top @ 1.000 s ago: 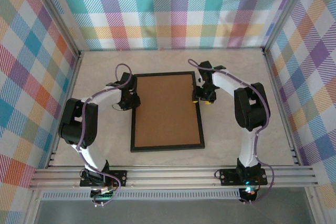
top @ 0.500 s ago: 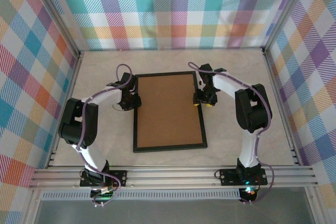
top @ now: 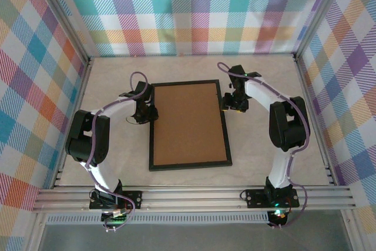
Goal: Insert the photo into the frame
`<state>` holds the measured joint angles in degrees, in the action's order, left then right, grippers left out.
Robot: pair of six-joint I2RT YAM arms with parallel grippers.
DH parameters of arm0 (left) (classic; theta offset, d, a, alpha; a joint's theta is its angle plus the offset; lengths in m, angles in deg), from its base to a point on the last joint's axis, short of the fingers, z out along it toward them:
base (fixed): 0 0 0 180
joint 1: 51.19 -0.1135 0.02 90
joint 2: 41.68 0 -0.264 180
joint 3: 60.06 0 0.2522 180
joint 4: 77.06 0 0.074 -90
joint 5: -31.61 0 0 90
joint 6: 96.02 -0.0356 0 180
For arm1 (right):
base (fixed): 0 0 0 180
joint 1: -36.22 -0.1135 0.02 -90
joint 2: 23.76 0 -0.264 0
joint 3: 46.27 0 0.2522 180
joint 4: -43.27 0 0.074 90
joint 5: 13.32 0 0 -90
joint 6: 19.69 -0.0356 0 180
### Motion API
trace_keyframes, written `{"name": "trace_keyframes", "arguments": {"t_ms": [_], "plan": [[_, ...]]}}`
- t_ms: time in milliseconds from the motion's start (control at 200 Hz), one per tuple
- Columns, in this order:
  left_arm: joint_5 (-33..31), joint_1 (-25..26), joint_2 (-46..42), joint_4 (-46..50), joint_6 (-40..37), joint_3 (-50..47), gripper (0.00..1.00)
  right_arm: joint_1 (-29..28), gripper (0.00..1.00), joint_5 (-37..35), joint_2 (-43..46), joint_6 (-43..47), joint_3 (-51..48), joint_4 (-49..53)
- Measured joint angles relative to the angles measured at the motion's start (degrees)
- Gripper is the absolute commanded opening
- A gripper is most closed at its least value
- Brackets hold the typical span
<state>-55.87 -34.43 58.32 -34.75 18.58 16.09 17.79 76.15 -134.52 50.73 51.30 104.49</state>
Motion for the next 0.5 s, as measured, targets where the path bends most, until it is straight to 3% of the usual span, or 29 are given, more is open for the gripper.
{"name": "trace_keyframes", "arguments": {"t_ms": [505], "plan": [[0.0, 0.0, 0.0, 0.0, 0.0, 0.0, 0.24, -0.7, 0.56, 2.6, -3.7, 0.4, 0.0, -1.2]]}}
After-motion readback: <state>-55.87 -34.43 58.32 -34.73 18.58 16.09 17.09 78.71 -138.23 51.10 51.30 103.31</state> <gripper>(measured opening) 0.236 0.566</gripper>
